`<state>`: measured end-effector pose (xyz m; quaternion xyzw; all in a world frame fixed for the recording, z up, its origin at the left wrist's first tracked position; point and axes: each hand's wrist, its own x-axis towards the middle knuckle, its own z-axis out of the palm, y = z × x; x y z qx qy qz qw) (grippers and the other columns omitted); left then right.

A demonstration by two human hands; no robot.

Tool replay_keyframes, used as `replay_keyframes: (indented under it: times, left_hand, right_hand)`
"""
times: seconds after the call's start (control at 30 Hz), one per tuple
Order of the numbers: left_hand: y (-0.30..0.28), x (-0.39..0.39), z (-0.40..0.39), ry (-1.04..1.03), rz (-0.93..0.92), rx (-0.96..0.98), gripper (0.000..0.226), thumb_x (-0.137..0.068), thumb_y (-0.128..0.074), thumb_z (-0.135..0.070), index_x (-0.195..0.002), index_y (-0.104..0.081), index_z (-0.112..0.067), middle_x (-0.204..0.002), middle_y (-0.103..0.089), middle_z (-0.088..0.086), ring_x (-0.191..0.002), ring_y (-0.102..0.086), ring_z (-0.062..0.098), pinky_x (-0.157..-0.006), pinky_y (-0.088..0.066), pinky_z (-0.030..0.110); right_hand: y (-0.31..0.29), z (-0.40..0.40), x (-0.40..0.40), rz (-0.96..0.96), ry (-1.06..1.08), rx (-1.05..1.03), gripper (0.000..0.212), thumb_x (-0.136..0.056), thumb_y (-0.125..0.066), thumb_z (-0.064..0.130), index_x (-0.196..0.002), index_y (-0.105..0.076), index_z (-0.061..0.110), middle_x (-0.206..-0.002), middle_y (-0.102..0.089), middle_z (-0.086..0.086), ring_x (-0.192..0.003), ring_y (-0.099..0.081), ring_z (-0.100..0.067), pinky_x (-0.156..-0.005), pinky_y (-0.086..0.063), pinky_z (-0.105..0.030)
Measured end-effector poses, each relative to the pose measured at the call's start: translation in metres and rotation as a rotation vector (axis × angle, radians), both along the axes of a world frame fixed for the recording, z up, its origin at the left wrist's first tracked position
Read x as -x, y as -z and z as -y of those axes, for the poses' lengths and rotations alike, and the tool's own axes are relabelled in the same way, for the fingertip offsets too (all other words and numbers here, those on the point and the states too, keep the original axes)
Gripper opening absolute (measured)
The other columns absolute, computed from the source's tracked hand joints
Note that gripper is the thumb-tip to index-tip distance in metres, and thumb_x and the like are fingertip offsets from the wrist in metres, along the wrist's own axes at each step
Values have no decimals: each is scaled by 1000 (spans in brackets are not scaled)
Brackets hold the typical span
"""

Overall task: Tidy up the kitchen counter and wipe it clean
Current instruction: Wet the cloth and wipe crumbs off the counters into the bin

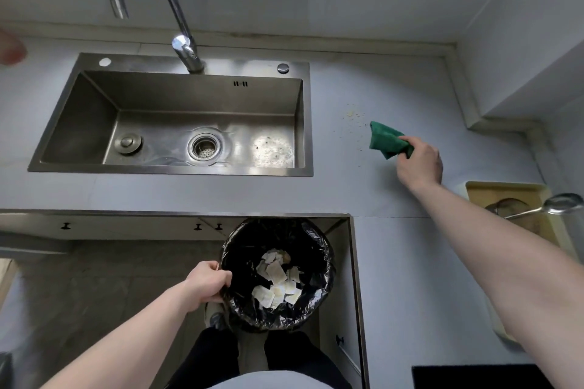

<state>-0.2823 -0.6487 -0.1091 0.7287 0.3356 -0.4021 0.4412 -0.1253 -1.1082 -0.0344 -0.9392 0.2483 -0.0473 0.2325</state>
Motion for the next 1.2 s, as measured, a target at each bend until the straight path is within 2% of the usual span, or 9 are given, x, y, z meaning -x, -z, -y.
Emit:
replay_keyframes:
  times: [0.2,0.3,0.4,0.67,0.83,0.97,1.03,1.1,1.2]
  left_hand:
    - [14,0,9,1,-8,-45,23,-61,-67,-10,-82,-57,-12,-77,-63,14,-71,-75,33,-70,-66,48]
    - [39,5,1,-7,-19,-61,38,-40,-67,-23,-76,-58,-16,-67,-61,10,-63,-70,29,-74,-63,58]
    - [61,8,-5,-34,-18,-74,39,-35,-65,-28,-73,-58,-20,-64,-61,8,-61,-69,27,-76,-62,60]
    - [15,5,27,-35,21,-97,20,-63,-66,-8,-73,-50,-15,-66,-56,10,-57,-66,28,-72,-64,53]
    - [10,7,33,-11,20,-105,22,-58,-65,-11,-77,-55,-15,-69,-58,11,-64,-73,35,-73,-64,54]
    - [8,7,36,1,18,-99,22,-59,-65,-11,-76,-53,-15,-70,-57,12,-60,-70,30,-72,-63,55]
    - [12,6,34,7,11,-92,25,-54,-64,-14,-78,-55,-17,-73,-59,12,-63,-71,31,-71,-64,56]
    - [10,5,35,18,11,-89,23,-59,-65,-11,-80,-56,-15,-77,-61,13,-65,-70,31,-66,-65,49]
    - [2,2,40,20,24,-88,18,-69,-64,-5,-82,-56,-13,-80,-61,14,-64,-69,30,-61,-65,42]
  right_hand:
    - [22,-1,-22,-172,-3,-3,49,-89,-55,7,-134,-64,27,-128,-65,-15,-122,-55,-38,-96,-49,-39]
    - [41,-6,-26,-251,-45,-12,52,-91,-58,8,-140,-60,26,-136,-62,-14,-127,-53,-36,-101,-48,-40]
    - [51,-9,-29,-245,-49,0,53,-92,-56,6,-142,-58,24,-139,-61,-11,-133,-48,-36,-107,-44,-40]
    - [49,-30,-7,-250,-255,8,51,-88,-56,6,-135,-64,26,-127,-69,-8,-127,-53,-34,-103,-46,-39]
    - [36,-64,30,-239,-432,-66,45,-84,-57,9,-123,-70,24,-120,-73,-3,-118,-62,-29,-101,-48,-35]
    - [25,-106,72,-270,-513,-187,43,-83,-57,12,-119,-72,29,-116,-74,3,-110,-66,-20,-98,-50,-30]
    - [25,-127,94,-340,-571,-264,42,-82,-55,15,-116,-72,33,-108,-75,9,-100,-68,-15,-92,-55,-30]
    - [22,-143,114,-440,-636,-351,43,-81,-52,18,-115,-71,36,-100,-74,13,-87,-69,-10,-82,-58,-32]
    - [14,-149,125,-459,-682,-406,43,-82,-51,16,-114,-71,36,-100,-72,13,-81,-64,-5,-76,-54,-24]
